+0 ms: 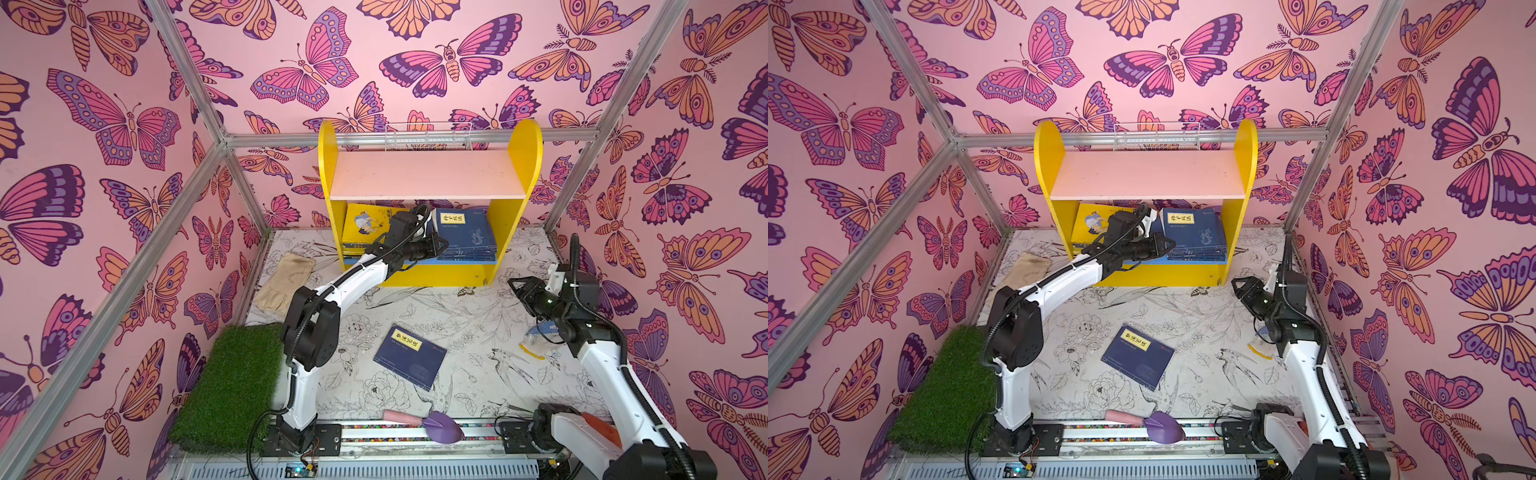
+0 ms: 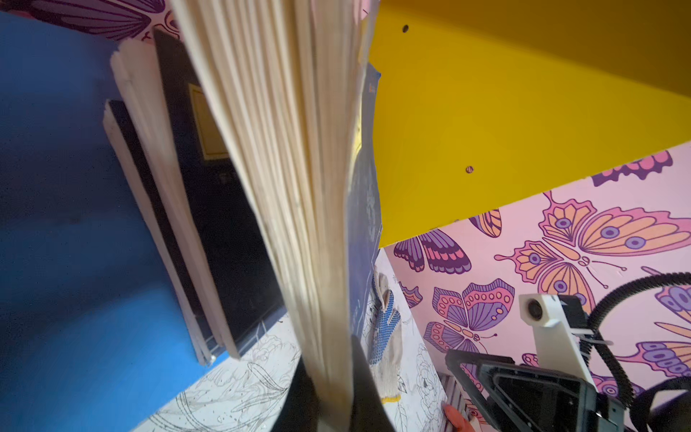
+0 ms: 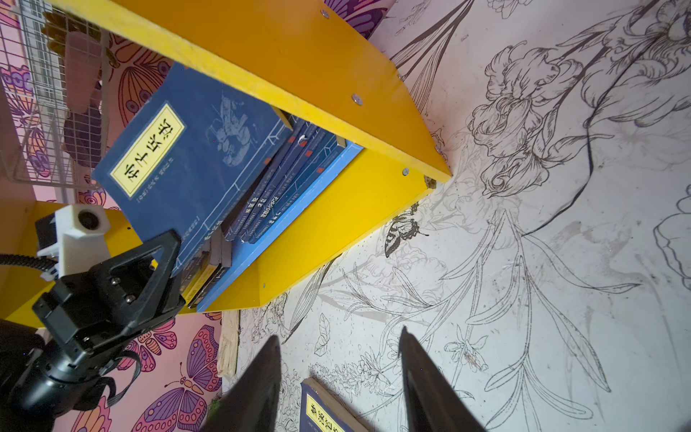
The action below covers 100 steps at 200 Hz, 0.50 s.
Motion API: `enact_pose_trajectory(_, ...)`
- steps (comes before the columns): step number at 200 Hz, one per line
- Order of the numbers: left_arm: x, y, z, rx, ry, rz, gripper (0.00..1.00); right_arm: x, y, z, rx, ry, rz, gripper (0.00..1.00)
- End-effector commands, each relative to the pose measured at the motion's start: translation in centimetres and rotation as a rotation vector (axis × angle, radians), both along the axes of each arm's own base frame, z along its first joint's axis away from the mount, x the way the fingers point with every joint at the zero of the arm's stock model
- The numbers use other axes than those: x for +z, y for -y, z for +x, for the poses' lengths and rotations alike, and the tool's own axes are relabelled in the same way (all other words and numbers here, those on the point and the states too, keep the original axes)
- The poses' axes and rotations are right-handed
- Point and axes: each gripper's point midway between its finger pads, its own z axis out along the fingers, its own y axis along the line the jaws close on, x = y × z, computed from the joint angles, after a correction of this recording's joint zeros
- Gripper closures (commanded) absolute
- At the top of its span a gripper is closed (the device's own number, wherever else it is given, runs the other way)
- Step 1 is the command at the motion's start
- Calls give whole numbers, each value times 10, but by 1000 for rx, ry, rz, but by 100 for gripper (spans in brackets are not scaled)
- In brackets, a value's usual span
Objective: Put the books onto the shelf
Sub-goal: 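Carry the book to the blue shelf board and lower it with both grippers, then push the book onto the shelf board with the left gripper while the right withdraws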
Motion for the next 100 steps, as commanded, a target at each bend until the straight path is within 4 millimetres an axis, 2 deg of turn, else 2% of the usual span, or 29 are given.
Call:
enact_pose_trajectory(1, 16, 8, 10, 9, 38, -33, 100, 1, 3, -1, 2, 0, -27, 49)
enact_pose_trajectory(66, -9, 26, 8, -37, -33, -36, 100, -5, 3, -3, 4, -13, -29, 49)
enact_pose_trajectory(100, -17, 29, 6, -51, -64, -27, 100, -4, 3, -2, 3, -12, -28, 49)
